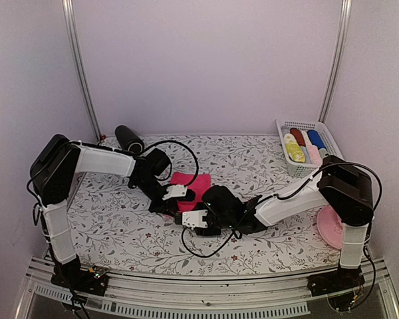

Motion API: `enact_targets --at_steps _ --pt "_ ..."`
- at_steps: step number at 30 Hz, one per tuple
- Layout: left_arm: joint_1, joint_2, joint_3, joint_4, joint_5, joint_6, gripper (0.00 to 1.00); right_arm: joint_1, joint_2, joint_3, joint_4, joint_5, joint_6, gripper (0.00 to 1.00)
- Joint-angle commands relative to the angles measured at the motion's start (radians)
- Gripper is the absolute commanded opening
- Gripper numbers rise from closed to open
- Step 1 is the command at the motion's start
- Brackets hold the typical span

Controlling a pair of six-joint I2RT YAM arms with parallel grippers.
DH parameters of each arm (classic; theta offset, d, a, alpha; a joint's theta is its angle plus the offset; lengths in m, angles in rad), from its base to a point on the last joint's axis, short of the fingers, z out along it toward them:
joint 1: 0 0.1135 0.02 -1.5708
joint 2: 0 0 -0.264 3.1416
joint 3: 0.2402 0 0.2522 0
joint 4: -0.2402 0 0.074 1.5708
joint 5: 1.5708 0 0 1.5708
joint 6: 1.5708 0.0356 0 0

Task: Roll the towels
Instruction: Roll the towel at the center of the board.

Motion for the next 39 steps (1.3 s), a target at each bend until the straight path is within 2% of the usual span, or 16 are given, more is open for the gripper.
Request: enact_targets --at_steps 1,4,14,20,23,26,30,34,39 --pt "-0.002 0.082 -0.019 -0.098 -0.001 -0.003 0.14 0.011 0.047 0.033 -0.014 0.047 -0.021 0.53" --pt "-0.001 0.085 -0.014 -0.110 0.001 0.003 0.14 0.013 0.069 0.041 -0.018 0.079 -0.015 0.48" --pt "0.002 0.091 -0.012 -0.144 0.002 0.031 0.15 0.011 0.136 0.077 -0.023 0.193 -0.012 0.40" --pt "0.017 0.088 0.001 -0.146 0.000 0.037 0.18 0.011 0.148 0.097 -0.083 0.145 -0.003 0.23" --pt "0.031 0.058 0.005 -0.138 0.008 0.033 0.29 0.009 0.147 0.120 -0.138 0.094 0.028 0.15" --pt "0.044 -0.009 -0.015 -0.099 0.004 0.021 0.47 -0.001 0.130 0.127 -0.180 0.039 0.072 0.12" --pt "0.054 -0.122 -0.081 -0.028 -0.001 0.013 0.57 -0.024 0.111 0.156 -0.249 -0.052 0.134 0.12" --pt "0.064 -0.262 -0.222 0.087 -0.006 0.024 0.62 -0.047 0.107 0.199 -0.319 -0.154 0.185 0.12" --pt "0.087 -0.415 -0.418 0.271 -0.022 0.040 0.62 -0.090 0.115 0.271 -0.427 -0.307 0.254 0.13"
